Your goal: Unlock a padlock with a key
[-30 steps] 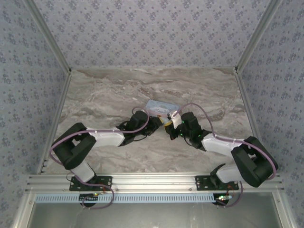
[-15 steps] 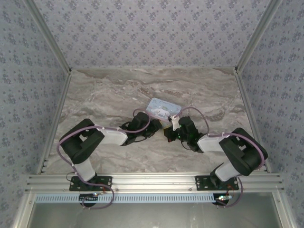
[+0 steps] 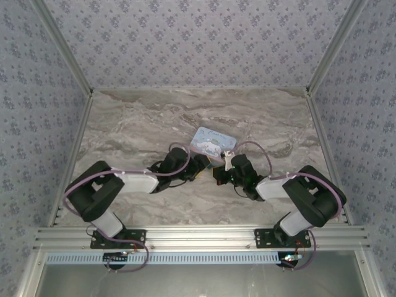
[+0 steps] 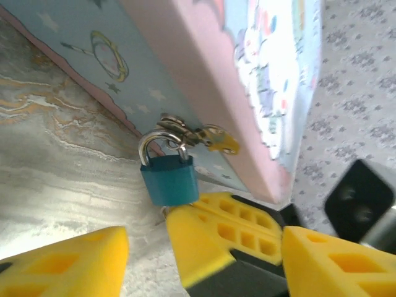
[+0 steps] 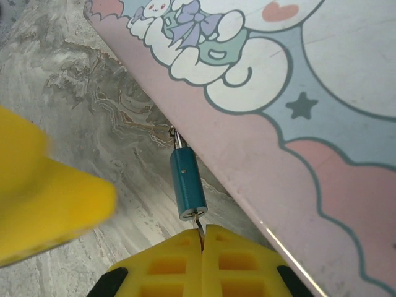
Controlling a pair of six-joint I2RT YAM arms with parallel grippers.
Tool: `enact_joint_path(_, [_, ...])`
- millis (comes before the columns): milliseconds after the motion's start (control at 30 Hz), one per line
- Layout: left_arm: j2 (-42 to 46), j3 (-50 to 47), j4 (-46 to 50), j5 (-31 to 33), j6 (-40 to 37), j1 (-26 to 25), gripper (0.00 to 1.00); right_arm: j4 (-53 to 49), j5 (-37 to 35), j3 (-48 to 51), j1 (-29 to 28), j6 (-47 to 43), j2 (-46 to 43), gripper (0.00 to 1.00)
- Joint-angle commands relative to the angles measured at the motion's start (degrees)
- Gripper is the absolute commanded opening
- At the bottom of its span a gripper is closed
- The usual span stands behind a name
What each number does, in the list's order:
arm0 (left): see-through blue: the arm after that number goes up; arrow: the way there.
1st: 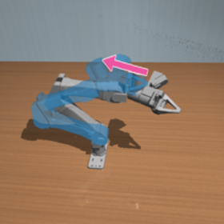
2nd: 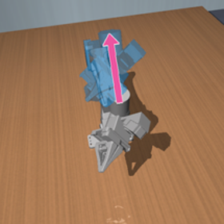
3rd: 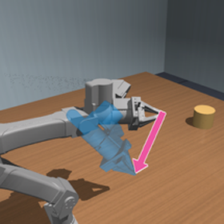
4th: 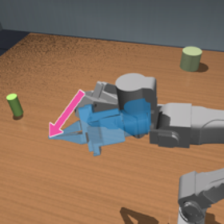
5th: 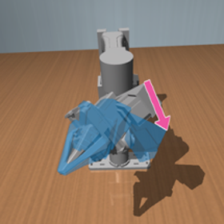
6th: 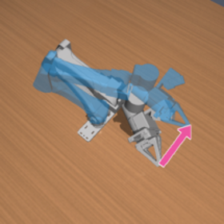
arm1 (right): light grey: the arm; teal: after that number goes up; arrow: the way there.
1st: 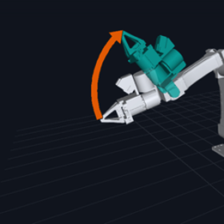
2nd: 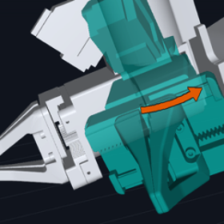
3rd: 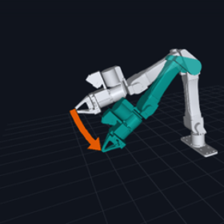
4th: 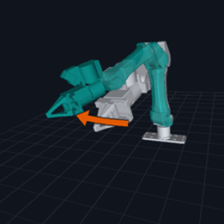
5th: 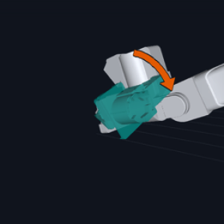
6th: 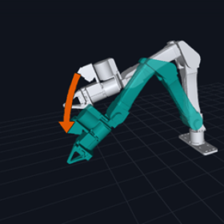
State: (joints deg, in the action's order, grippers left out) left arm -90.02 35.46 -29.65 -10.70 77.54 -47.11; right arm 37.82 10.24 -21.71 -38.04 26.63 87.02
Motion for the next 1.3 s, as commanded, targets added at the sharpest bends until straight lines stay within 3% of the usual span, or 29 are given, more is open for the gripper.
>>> enact_joint_path(0, [5.94,-1.44,4.12,1.8,-3.68,1.35,0.71,-1.59,-0.53,-0.98,-0.2,3.46,-0.37,0.0])
enact_joint_path(200, [10.86,-5.19,1.3,1.48,-5.19,3.16,0.74,-0.76,1.08,-0.88,-0.82,8.95,-0.56,0.0])
enact_joint_path(367, [9.63,-7.1,-4.07,0.2,-3.37,3.63,0.57,-0.58,1.93,-1.66,-1.11,15.76,-0.87,0.0])
enact_joint_path(733, [-0.57,-8.72,-19.91,-2.61,2.32,3.7,0.5,-3.74,2.64,-3.24,-1.45,28.24,-0.51,0.0])
enact_joint_path(1267, [-13.87,-7.44,-33.7,-2.33,8.54,1.38,0.42,-3.43,2.99,-3.53,-1.42,33.69,-0.09,0.0])
